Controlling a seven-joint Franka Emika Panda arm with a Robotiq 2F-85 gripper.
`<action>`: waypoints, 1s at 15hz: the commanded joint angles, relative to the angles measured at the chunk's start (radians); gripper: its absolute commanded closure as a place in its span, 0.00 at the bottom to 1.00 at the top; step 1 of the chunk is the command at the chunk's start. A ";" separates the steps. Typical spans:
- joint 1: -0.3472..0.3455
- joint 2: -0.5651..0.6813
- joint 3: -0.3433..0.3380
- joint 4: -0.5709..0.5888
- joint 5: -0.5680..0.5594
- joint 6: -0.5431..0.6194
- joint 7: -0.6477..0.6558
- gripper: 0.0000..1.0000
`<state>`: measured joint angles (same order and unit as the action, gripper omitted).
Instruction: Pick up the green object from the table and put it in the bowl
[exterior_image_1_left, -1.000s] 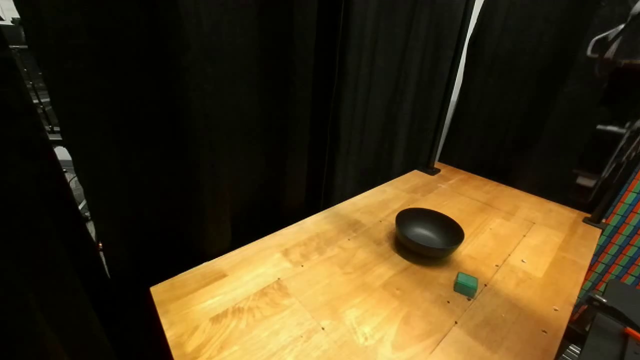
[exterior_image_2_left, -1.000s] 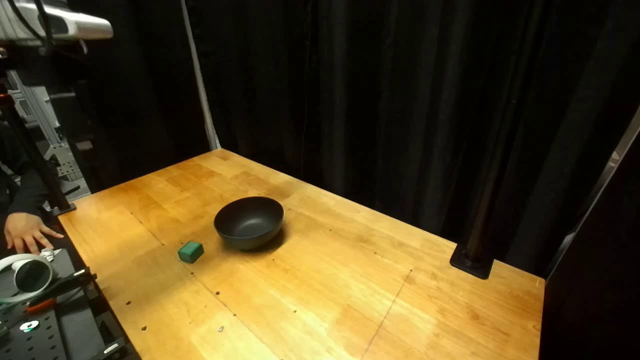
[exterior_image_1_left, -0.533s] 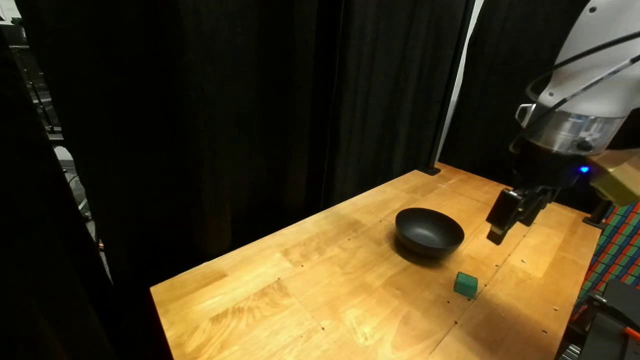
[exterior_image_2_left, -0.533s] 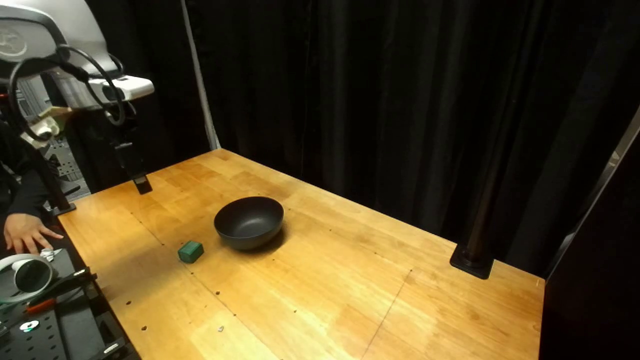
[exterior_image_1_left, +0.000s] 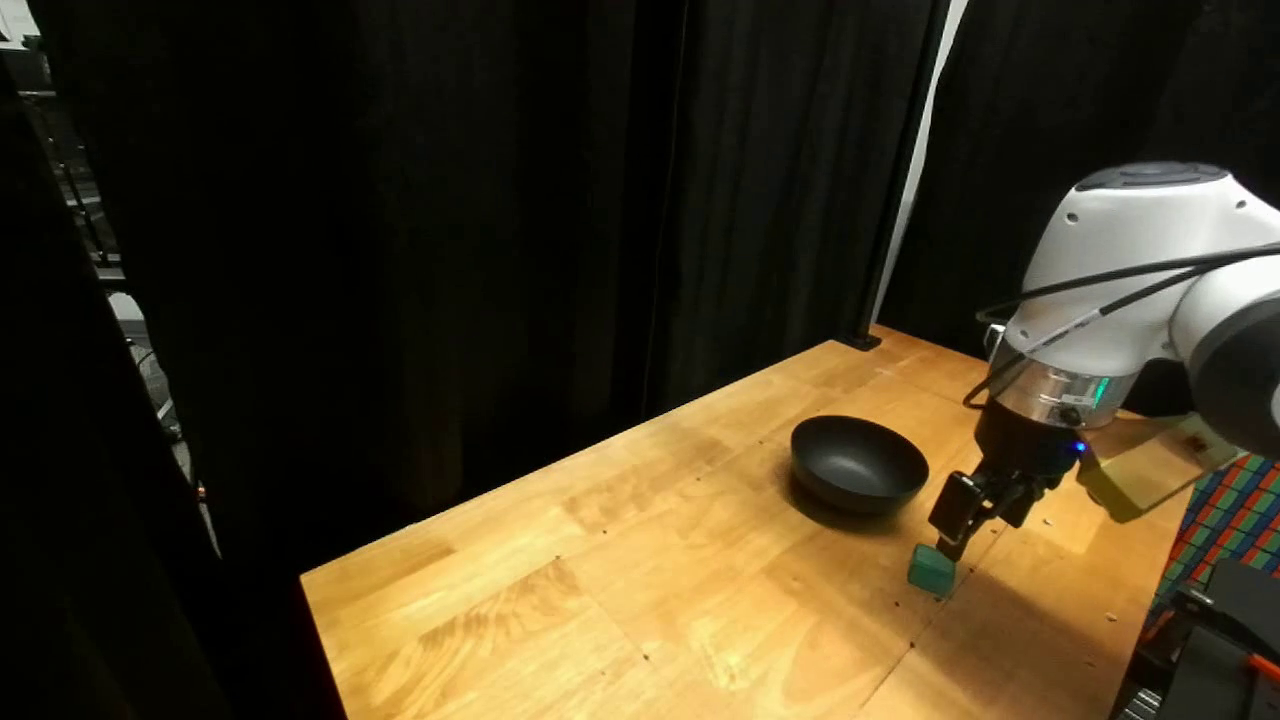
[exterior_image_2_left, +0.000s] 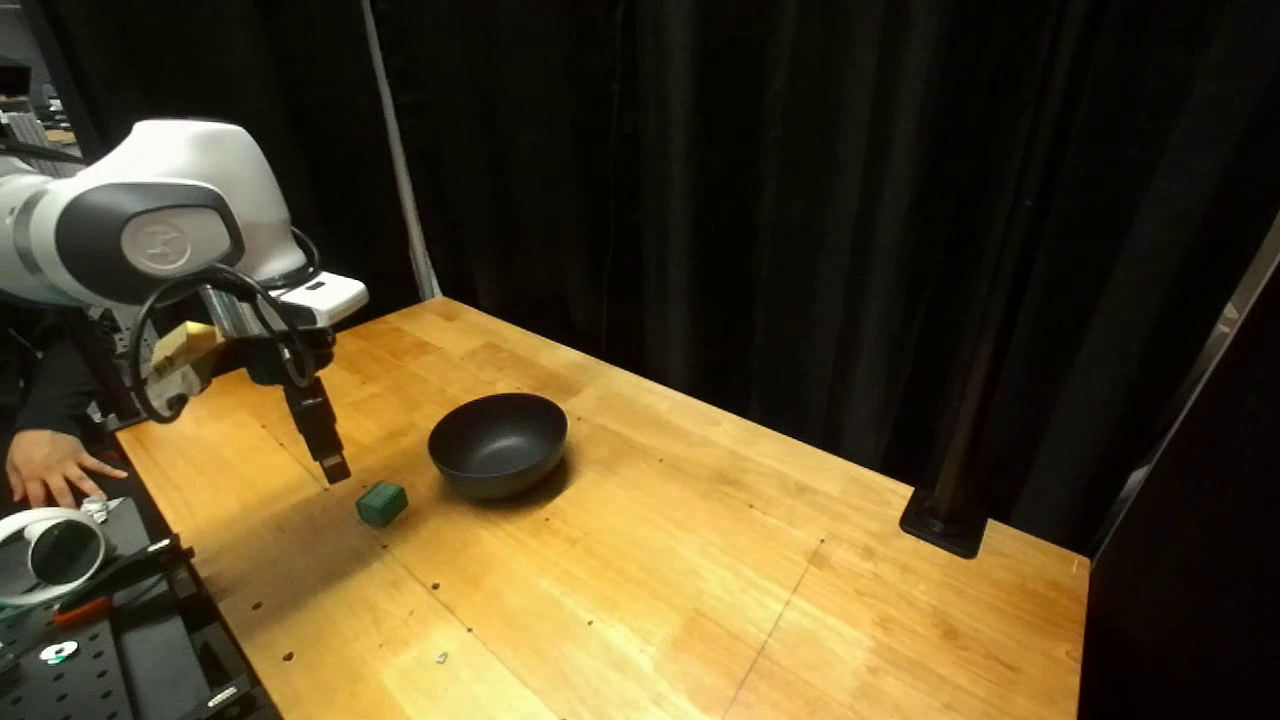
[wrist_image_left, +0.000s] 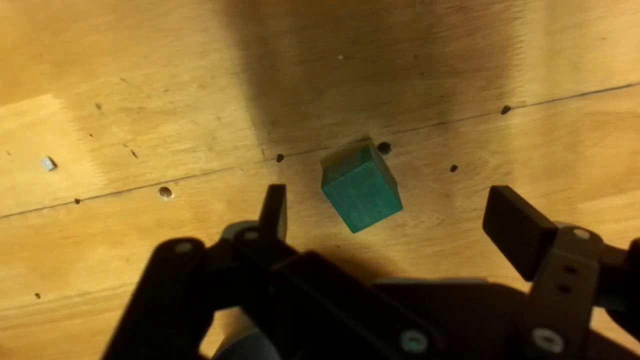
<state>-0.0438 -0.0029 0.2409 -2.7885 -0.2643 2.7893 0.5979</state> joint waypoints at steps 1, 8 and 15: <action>-0.029 0.114 -0.037 0.001 -0.100 0.113 0.074 0.00; 0.042 0.251 -0.172 0.047 -0.252 0.207 0.203 0.00; 0.106 0.337 -0.232 0.114 -0.305 0.245 0.268 0.00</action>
<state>0.0284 0.2774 0.0409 -2.7122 -0.5401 2.9923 0.8264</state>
